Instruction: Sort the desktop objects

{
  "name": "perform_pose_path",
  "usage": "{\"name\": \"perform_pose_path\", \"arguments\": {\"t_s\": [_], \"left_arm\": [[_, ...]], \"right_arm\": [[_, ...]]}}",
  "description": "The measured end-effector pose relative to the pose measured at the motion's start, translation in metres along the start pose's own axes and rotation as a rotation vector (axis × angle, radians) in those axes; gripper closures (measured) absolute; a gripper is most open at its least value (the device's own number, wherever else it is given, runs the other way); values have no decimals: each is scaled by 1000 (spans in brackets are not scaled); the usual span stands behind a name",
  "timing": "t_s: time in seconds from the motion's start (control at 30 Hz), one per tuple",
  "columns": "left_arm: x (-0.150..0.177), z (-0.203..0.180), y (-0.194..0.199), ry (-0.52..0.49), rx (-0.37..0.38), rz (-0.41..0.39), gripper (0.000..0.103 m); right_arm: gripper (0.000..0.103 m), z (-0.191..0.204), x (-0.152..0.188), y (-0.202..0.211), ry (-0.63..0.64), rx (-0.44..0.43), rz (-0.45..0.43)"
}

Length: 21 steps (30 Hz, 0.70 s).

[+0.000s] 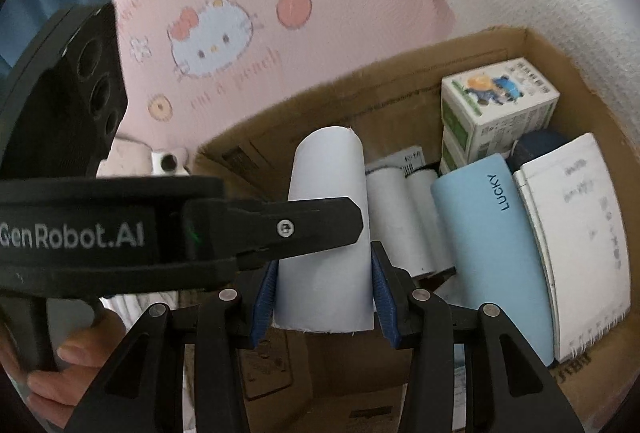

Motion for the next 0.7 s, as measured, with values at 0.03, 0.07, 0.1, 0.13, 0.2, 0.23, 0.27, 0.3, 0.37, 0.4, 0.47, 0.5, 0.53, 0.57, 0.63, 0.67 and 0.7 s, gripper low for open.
{"name": "perform_pose_path", "arguments": {"t_s": [0.03, 0.07, 0.1, 0.13, 0.2, 0.23, 0.27, 0.3, 0.37, 0.4, 0.47, 0.5, 0.53, 0.57, 0.63, 0.67, 0.7], "left_arm": [[-1, 0, -2, 4, -4, 4, 55], [-2, 0, -5, 4, -11, 5, 55], [-2, -1, -7, 3, -18, 3, 55], [-2, -1, -8, 2, -22, 2, 55], [-3, 0, -13, 17, -33, 5, 55], [-4, 1, -14, 18, -40, 6, 55], [-4, 0, -16, 15, -46, 4, 55], [-5, 0, -17, 13, -55, 0, 55], [-6, 0, -20, 16, -67, -1, 55], [-7, 0, -23, 19, -78, 0, 55], [-8, 0, -25, 24, -88, -3, 55], [-8, 1, -25, 33, -94, -7, 55], [-8, 2, -25, 36, -94, -9, 55], [-8, 2, -25, 33, -94, -11, 55], [-7, 2, -24, 27, -98, -15, 55], [-6, 2, -24, 24, -102, -16, 55], [-6, 3, -24, 25, -107, -18, 55]], "right_arm": [[62, -4, 0, -3, -6, -1, 16], [62, -6, -1, -4, -11, 1, 26], [62, -9, -2, -5, -19, -1, 32], [62, -11, -2, -6, -23, -2, 37], [62, -15, -3, -8, -37, -7, 50], [62, -17, -4, -10, -44, -14, 62], [62, -20, -5, -12, -50, -18, 76], [62, -23, -7, -15, -55, -23, 89], [62, -26, -9, -17, -61, -27, 109], [62, -28, -10, -19, -59, -30, 123], [62, -34, -14, -24, -77, -47, 164], [62, -37, -15, -26, -90, -54, 178], [62, -38, -16, -27, -88, -56, 185], [62, -38, -17, -27, -90, -58, 189], [62, -38, -16, -26, -77, -51, 192], [62, -37, -16, -26, -67, -48, 196], [62, -37, -15, -26, -62, -47, 200]]}}
Point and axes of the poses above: each gripper's, at about its wrist camera, not at the fingertips, and y roughly against the way its jaws point, z to its left, x to its underside, the point moved 1 cm from there along -y, roughly the way its jaws point, and after that the axes turned 7 degrees about -x, right-handed, at the moved point
